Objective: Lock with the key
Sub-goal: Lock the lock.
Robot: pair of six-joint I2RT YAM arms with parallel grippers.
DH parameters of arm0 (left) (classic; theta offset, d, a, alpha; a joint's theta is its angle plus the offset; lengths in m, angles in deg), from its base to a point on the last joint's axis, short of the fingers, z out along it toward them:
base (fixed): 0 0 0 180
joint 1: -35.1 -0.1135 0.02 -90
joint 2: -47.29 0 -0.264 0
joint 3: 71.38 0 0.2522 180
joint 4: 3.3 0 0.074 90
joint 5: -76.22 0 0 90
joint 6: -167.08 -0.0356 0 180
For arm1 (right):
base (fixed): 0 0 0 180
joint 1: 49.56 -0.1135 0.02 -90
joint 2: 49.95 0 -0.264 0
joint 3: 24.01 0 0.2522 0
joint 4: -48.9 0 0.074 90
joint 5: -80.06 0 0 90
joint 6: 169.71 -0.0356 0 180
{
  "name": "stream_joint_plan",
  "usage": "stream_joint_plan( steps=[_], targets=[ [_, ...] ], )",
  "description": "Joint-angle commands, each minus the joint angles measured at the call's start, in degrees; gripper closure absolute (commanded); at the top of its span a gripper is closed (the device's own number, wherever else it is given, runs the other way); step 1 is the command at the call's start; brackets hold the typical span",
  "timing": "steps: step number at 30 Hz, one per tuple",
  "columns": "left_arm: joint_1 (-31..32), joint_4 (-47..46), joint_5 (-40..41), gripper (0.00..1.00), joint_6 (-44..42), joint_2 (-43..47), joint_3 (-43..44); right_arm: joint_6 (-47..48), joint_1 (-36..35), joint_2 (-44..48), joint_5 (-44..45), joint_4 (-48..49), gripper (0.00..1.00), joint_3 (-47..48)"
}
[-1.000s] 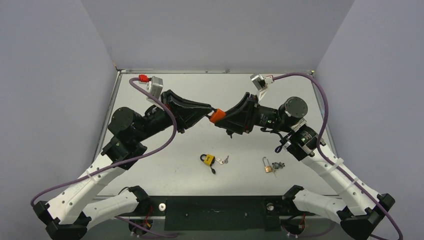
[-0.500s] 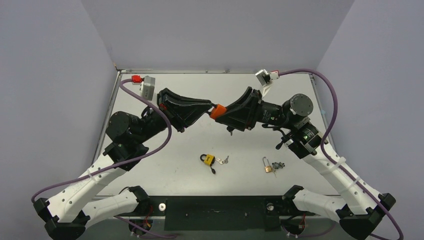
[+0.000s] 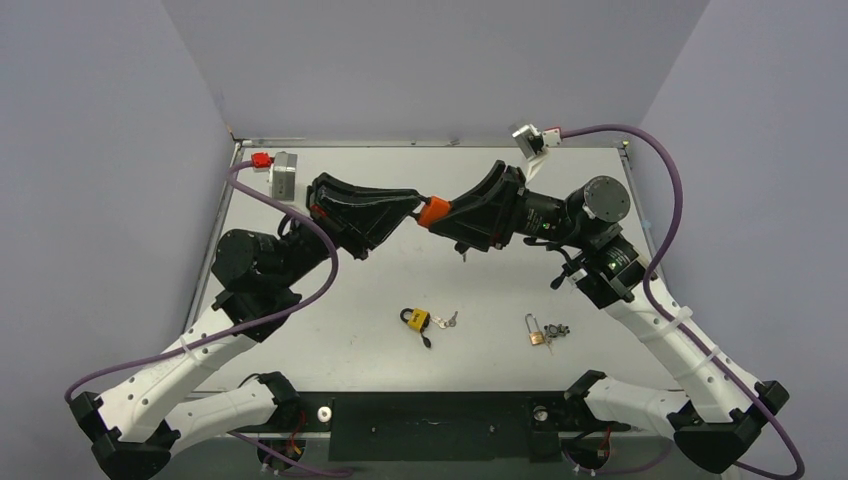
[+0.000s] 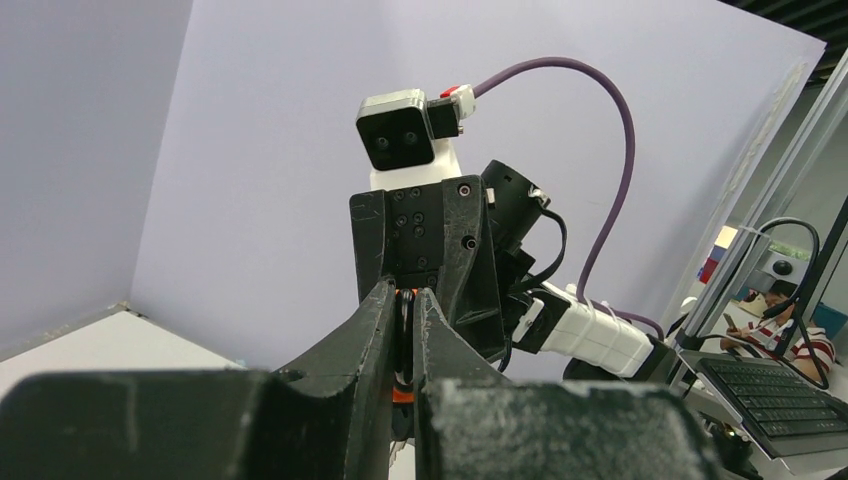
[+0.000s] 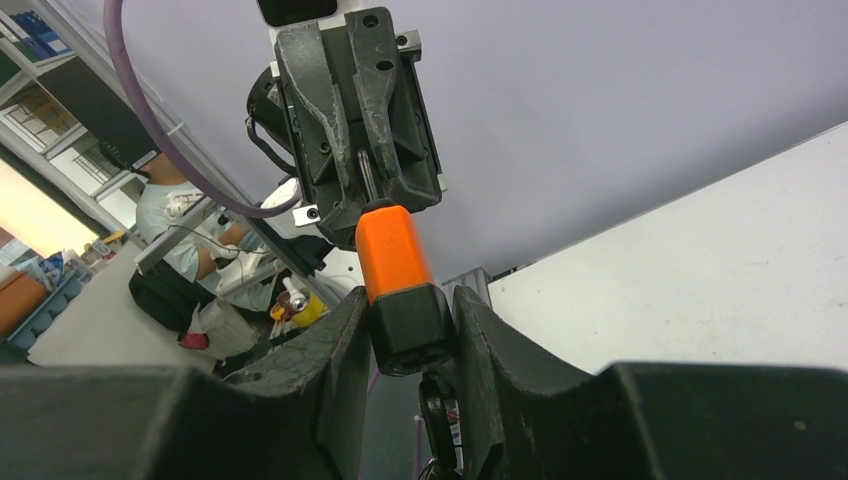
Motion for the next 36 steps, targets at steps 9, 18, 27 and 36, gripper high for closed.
stream_joint_plan(
  steps=[9, 18, 27, 36],
  targets=[
    [5.4, 17.6, -17.5, 1.00, 2.6, -7.2, -7.1, -1.7, -2.1, -3.1, 13.4, 16.7, 1.00, 9.3],
    [5.4, 15.0, -18.3, 1.00, 3.7, -9.2, -8.0, -0.9, -3.1, -4.6, 13.7, 15.9, 1.00, 10.0],
    [5.3, 13.5, -17.9, 1.00, 4.5, -9.8, -8.3, -0.3, -4.1, -6.1, 13.9, 15.4, 1.00, 10.1],
    [-4.1, 14.3, -16.3, 1.00, 6.5, -2.7, -8.1, 4.8, -3.6, -3.3, 18.0, 6.6, 1.00, 6.9]
  ],
)
